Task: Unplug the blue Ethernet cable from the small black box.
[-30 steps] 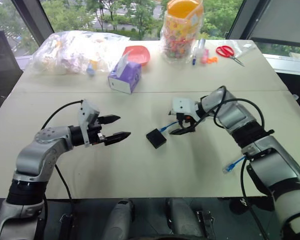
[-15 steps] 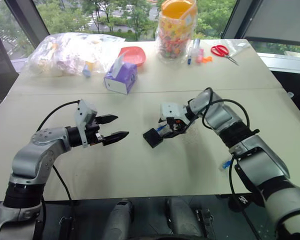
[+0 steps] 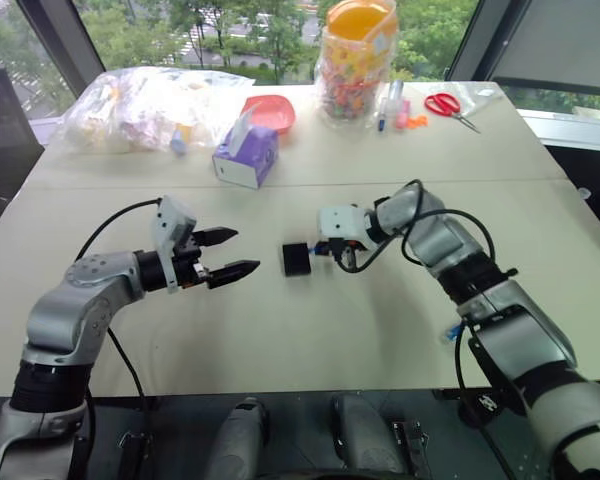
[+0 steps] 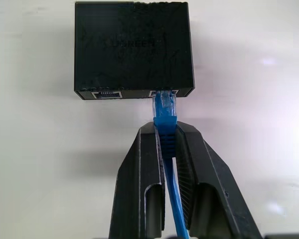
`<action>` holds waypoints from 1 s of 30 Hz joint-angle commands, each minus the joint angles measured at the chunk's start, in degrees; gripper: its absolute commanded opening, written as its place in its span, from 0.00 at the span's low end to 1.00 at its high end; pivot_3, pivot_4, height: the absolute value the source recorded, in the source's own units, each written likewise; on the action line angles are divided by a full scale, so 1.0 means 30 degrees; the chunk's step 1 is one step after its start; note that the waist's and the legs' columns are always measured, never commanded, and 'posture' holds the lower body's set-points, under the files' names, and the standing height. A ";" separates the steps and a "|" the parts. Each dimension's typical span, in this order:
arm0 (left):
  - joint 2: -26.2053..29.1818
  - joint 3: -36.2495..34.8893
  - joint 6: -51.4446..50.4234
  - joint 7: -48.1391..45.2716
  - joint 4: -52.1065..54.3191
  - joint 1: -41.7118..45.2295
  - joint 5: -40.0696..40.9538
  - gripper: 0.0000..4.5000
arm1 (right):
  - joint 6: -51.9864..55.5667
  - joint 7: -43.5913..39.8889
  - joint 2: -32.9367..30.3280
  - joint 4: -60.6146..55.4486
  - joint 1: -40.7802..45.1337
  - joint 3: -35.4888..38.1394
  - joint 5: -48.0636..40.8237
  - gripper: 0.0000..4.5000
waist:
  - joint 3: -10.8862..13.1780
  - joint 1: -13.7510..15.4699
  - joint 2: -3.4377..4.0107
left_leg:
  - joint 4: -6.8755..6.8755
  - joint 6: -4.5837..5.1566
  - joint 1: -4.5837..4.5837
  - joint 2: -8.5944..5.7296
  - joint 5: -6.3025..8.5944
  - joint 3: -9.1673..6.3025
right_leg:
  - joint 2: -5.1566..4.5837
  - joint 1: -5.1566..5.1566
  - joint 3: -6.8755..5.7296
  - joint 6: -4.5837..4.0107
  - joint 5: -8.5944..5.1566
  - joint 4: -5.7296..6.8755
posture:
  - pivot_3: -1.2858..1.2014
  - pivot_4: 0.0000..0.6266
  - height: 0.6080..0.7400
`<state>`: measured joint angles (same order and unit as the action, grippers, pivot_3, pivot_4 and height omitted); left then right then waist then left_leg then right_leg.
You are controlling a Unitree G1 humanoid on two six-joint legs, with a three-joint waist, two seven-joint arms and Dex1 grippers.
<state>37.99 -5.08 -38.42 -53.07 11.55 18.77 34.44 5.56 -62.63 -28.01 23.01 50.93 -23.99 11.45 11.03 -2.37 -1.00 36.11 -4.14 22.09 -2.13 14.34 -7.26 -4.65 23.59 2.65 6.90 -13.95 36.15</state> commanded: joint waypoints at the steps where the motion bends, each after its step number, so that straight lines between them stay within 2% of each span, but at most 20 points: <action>1: 0.0119 0.0016 -0.0753 -0.0531 0.0062 0.0988 0.0818 1.00 | -0.1928 0.3744 -0.0841 -0.4170 -0.1171 0.2341 0.0685 0.02 | -0.0001 0.0045 -0.0001 | 0.0001 0.0000 0.0031 -0.0004 0.0000 -0.0005 | -0.0001 0.0024 -0.0002 0.0000 0.0000 0.0002 | 0.52 0.24 1.00; 7: 0.0330 0.0511 -0.2597 -0.1930 -0.0782 0.3164 0.1975 1.00 | -0.3904 0.7106 -0.1615 -0.9338 -0.4478 0.3419 0.2277 0.02 | -0.0002 -0.0017 -0.0004 | -0.0005 0.0000 0.0069 -0.0005 0.0000 -0.0005 | 0.0001 0.0056 -0.0005 0.0000 0.0000 0.0001 | 0.52 0.24 1.00; 12: -0.0048 0.0410 -0.3618 -0.2278 -0.2176 0.5041 0.2574 1.00 | -0.5071 0.9061 -0.1458 -1.0868 -0.5761 0.3530 0.3441 0.02 | -0.0002 -0.0094 -0.0004 | 0.0010 0.0002 0.0061 -0.0003 -0.0002 0.0023 | 0.0002 0.0055 0.0012 0.0002 -0.0001 0.0004 | 0.52 0.24 1.00; 16: -0.0346 0.0799 -0.3722 -0.2628 -0.2758 0.6061 0.2561 1.00 | -0.5109 0.9405 -0.1405 -1.2189 -0.6915 0.3343 0.3809 0.02 | -0.0005 -0.0044 -0.0010 | 0.0017 0.0000 0.0054 0.0000 -0.0005 0.0014 | 0.0009 0.0041 0.0009 0.0001 -0.0001 0.0008 | 0.52 0.24 1.00; 28: -0.1374 0.2149 -0.2230 -0.2579 -0.3346 0.6240 0.0990 1.00 | -0.4647 0.9225 -0.0774 -1.3424 -0.7063 0.3059 0.3876 0.02 | -0.0006 -0.0020 -0.0010 | 0.0014 0.0000 0.0055 -0.0004 -0.0005 0.0012 | 0.0005 0.0036 0.0013 0.0000 -0.0001 0.0001 | 0.52 0.24 1.00; 29: -0.1537 0.2140 -0.2172 -0.2503 -0.3374 0.6285 0.0936 0.88 | -0.4604 0.9183 -0.0762 -1.3480 -0.7087 0.3044 0.3878 0.00 | -0.0006 -0.0021 -0.0010 | 0.0015 0.0001 0.0056 -0.0003 -0.0005 0.0011 | 0.0005 0.0036 0.0012 0.0000 -0.0001 0.0000 | 0.52 0.24 1.00; 30: -0.1644 0.2129 -0.2122 -0.2474 -0.3391 0.6309 0.0888 0.82 | -0.4574 0.9156 -0.0756 -1.3517 -0.7104 0.3036 0.3881 0.00 | -0.0006 -0.0021 -0.0010 | 0.0015 0.0001 0.0056 -0.0003 -0.0005 0.0012 | 0.0005 0.0036 0.0012 0.0000 -0.0001 0.0001 | 0.52 0.24 1.00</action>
<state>33.16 1.55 -45.82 -60.76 0.70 36.30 37.25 -8.07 -35.27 -30.68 -14.92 29.19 -15.32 23.45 11.01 -2.43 -1.03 36.16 -4.13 22.26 -2.14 14.32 -7.22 -4.63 23.70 2.69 6.91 -13.95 36.14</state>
